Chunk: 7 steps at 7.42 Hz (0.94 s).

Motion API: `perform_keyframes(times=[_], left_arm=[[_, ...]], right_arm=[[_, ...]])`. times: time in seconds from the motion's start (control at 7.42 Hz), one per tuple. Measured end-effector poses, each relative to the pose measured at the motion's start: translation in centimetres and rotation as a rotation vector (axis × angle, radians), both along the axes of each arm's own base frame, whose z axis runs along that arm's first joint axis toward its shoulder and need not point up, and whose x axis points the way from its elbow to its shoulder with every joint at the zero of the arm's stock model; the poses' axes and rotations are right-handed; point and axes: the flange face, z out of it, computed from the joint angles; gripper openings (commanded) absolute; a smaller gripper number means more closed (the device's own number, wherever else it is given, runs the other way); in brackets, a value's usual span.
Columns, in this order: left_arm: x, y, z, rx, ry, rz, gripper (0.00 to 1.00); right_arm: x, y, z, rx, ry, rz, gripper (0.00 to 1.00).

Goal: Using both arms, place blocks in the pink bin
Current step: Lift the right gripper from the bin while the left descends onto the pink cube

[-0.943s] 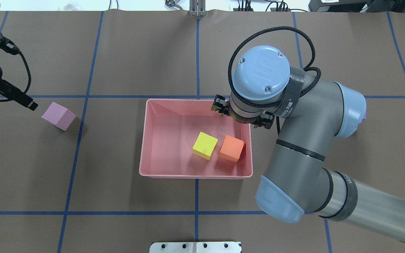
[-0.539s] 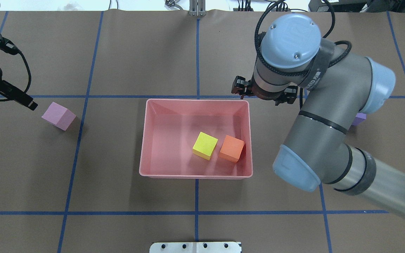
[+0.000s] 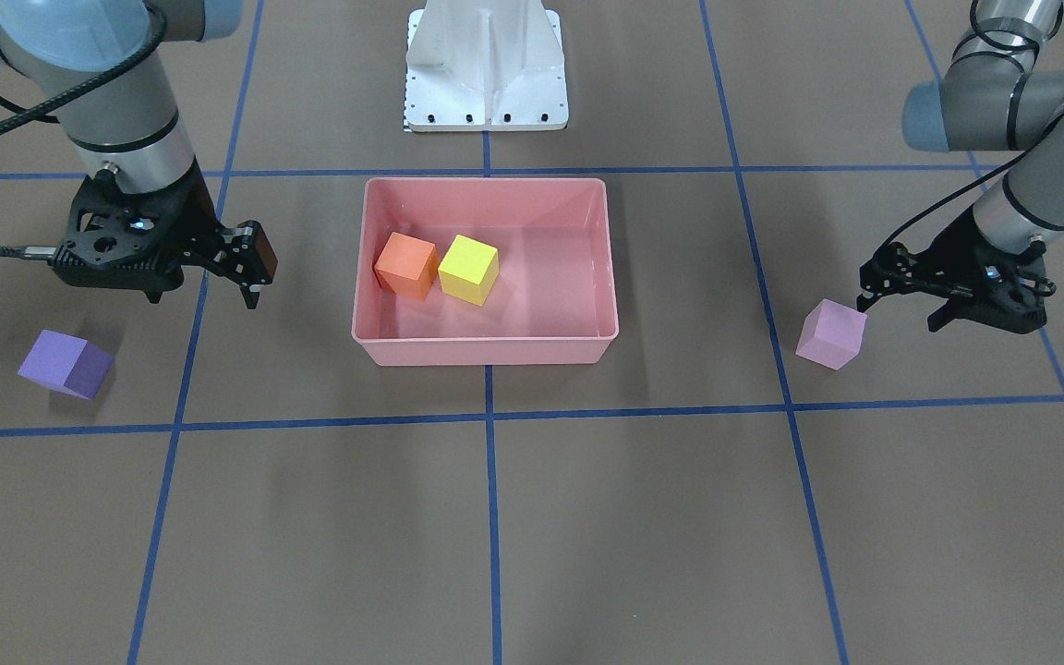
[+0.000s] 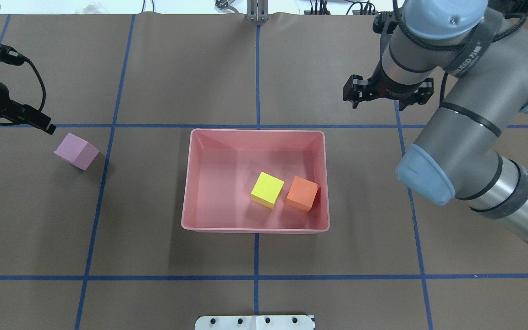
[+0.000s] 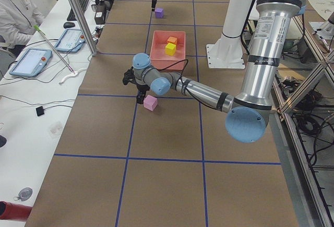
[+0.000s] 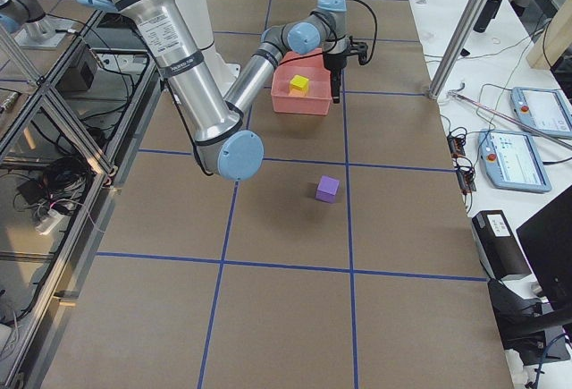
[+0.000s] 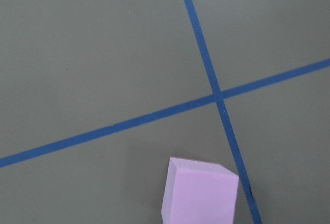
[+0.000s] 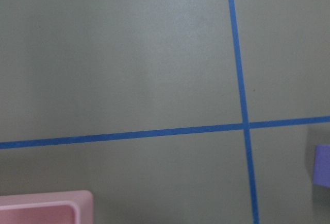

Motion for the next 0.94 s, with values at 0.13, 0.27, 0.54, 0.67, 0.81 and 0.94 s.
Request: perform_keyframes(times=[0.13,0.27,0.54,0.67,0.81,0.94], left_arm=[[2.0,0.3,0.2,0.010,-0.003,0.003,1.00],[3.9,0.7,0.0,0.028,-0.011,0.013,1.00],[7.3,1.8,0.2,0.068,-0.057,0.031,1.00],[8.5,2.3,0.5,0.081,-0.078,0.040,1.00],[9.4,2.7,0.9,0.090,-0.090,0.053,1.00],[9.9,3.0,1.2,0.103,-0.099,0.077,1.00]], right_arm=[[1.0,-0.2,1.5,0.019,0.005,-0.021,1.00],[2.0,-0.5,2.6,0.028,0.008,-0.043,1.00],[3.6,-0.8,4.3,0.046,0.021,-0.078,1.00],[4.0,-0.9,4.7,0.047,0.026,-0.084,1.00],[4.2,-0.9,4.9,0.047,0.027,-0.087,1.00],[4.2,-0.9,5.0,0.047,0.028,-0.087,1.00]])
